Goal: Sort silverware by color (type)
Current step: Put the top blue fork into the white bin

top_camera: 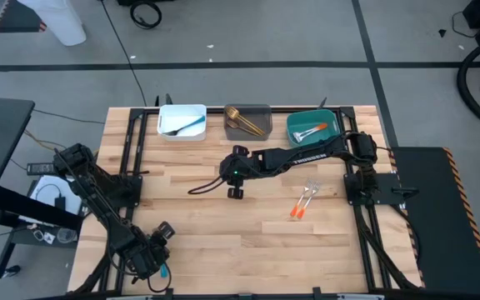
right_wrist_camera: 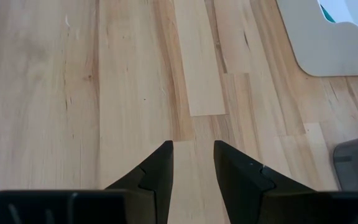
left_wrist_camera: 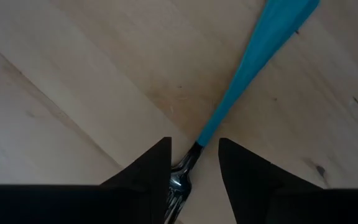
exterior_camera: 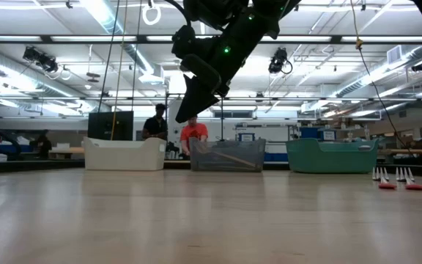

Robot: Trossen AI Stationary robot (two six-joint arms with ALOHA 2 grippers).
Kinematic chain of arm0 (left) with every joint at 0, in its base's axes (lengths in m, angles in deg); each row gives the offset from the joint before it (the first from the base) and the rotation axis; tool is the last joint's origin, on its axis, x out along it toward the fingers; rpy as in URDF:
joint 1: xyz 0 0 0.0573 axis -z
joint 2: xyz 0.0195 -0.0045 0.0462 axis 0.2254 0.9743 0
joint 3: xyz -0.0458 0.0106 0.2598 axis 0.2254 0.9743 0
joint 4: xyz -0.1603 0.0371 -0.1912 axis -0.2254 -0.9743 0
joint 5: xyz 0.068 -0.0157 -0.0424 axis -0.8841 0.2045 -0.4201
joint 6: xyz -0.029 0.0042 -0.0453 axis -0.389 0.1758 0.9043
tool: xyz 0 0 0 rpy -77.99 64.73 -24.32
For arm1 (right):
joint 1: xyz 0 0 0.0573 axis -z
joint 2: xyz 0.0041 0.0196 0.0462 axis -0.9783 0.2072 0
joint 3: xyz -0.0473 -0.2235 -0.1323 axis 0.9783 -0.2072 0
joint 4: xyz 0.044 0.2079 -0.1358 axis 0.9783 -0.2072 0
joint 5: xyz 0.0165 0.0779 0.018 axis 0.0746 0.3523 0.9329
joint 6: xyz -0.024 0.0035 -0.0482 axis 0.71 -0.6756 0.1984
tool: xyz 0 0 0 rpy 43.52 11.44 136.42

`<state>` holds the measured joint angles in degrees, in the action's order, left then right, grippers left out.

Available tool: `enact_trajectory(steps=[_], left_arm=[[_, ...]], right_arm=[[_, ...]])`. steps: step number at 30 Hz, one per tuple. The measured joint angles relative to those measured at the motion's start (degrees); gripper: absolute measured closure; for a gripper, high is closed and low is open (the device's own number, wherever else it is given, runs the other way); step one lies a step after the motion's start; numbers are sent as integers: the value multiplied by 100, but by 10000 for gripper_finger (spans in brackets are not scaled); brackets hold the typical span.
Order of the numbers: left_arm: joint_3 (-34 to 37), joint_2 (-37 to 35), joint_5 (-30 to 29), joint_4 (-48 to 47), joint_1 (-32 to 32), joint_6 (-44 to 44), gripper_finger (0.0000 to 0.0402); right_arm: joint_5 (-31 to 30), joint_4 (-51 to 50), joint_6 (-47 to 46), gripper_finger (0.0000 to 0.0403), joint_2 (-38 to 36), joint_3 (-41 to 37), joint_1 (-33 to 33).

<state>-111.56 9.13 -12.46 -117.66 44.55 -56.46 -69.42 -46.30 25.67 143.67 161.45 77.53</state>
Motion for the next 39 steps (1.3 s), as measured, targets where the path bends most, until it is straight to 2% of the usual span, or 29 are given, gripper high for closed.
enact_trajectory(steps=[15,23,27,32,39], left_arm=[[0,0,-241,1,208,7,264],[0,0,-118,-1,208,6,332],[0,0,-41,-25,208,8,349],[0,0,-20,-39,208,29,346],[2,0,-154,-106,213,-280,312]], right_arm=[[23,47,-7,277,0,-2,4],[74,87,-7,277,0,-2,4],[79,87,-7,277,0,-2,4],[98,87,-7,277,0,-2,4],[107,87,-9,277,0,-2,4]])
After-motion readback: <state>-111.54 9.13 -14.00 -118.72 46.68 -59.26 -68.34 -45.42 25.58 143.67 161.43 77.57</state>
